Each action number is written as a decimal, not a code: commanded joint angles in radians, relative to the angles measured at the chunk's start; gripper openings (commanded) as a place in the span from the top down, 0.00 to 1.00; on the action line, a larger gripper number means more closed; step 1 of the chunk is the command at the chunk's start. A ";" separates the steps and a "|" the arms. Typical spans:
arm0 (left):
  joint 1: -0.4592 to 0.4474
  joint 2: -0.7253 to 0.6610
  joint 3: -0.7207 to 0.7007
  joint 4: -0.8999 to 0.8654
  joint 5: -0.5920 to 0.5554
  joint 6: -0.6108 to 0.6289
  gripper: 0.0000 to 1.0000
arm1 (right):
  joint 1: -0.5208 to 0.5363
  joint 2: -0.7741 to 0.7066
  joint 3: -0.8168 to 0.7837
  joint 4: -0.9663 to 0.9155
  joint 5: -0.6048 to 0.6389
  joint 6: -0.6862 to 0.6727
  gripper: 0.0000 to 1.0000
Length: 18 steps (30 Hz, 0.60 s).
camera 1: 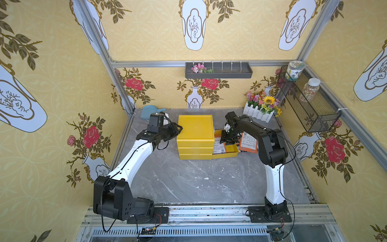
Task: Take the seed bags out of the drawer
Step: Pick up the seed packet from the drawer.
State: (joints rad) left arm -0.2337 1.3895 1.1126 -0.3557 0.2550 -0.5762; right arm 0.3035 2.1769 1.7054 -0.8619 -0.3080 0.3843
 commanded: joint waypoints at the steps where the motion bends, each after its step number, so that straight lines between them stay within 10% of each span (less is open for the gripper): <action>1: -0.001 0.016 -0.011 -0.137 -0.014 0.008 0.57 | 0.009 0.017 0.031 -0.033 0.049 -0.026 0.53; 18: -0.001 0.034 -0.005 -0.136 -0.017 0.006 0.58 | 0.011 0.078 0.073 -0.036 0.036 -0.040 0.55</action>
State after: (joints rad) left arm -0.2333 1.4044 1.1206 -0.3473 0.2543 -0.5770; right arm 0.3134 2.2471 1.7847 -0.8959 -0.2432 0.3397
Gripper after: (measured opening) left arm 0.427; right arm 0.452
